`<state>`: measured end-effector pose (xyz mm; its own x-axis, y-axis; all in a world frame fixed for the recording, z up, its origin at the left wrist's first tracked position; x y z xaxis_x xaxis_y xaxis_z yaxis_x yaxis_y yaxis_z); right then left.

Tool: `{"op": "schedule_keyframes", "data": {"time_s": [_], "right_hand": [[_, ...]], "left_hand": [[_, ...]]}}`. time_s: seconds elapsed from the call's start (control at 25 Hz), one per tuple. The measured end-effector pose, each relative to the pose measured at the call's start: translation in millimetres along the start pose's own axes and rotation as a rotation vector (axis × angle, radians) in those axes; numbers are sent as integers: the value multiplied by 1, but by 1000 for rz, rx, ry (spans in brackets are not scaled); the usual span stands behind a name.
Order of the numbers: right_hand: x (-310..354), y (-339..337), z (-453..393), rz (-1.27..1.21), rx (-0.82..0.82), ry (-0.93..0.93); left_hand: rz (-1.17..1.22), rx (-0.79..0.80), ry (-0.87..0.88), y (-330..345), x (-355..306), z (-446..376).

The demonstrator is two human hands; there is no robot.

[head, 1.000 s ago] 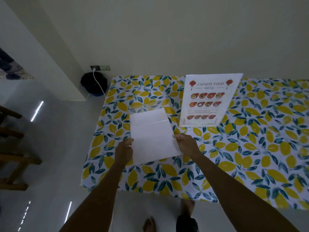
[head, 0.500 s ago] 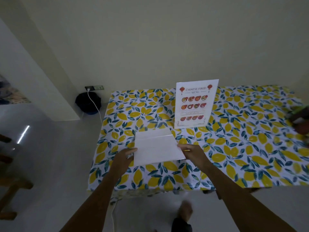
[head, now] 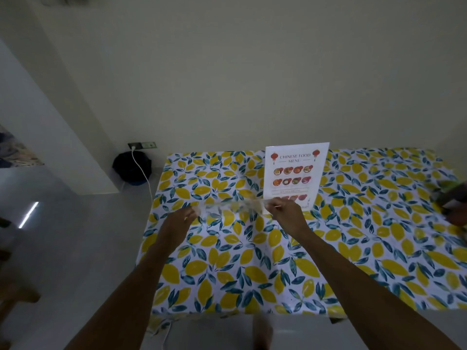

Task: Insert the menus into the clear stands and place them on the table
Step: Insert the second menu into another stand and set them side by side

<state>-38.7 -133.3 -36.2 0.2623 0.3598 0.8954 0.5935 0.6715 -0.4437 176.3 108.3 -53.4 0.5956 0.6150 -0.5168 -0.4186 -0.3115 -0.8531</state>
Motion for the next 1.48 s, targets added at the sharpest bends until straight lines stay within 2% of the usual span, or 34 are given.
{"op": "schedule_keyframes", "data": {"time_s": [0.08, 0.32, 0.48, 0.6, 0.72, 1.48], "right_hand": [[10, -2, -24, 56, -11, -52], [22, -2, -70, 153, -71, -139], [22, -1, -90, 127, -93, -128], [27, 0, -98, 185, -138, -151], [31, 1, -105, 239, -172, -179], [29, 0, -117, 275, -151, -145]], "left_hand": [[-3, 12, -30, -1, 4, -21], [-21, -46, 32, -19, -5, -65], [51, -91, -46, -22, 1, -84], [99, -81, -91, -22, 1, -91], [37, -105, -80, -27, -6, -96], [56, -78, -42, -29, -10, -108]]}}
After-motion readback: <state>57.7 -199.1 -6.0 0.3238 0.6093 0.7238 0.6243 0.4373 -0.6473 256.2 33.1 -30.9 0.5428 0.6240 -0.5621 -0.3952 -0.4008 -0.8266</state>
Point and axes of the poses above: each hand's wrist, its own z-axis away from the middle knuckle, its own y-axis out of the palm, x = y × z, the point moved 10 cm from there along -z, towards the middle knuckle, and after that the axes turned 11 degrees about -z, right-handed, at the moved point
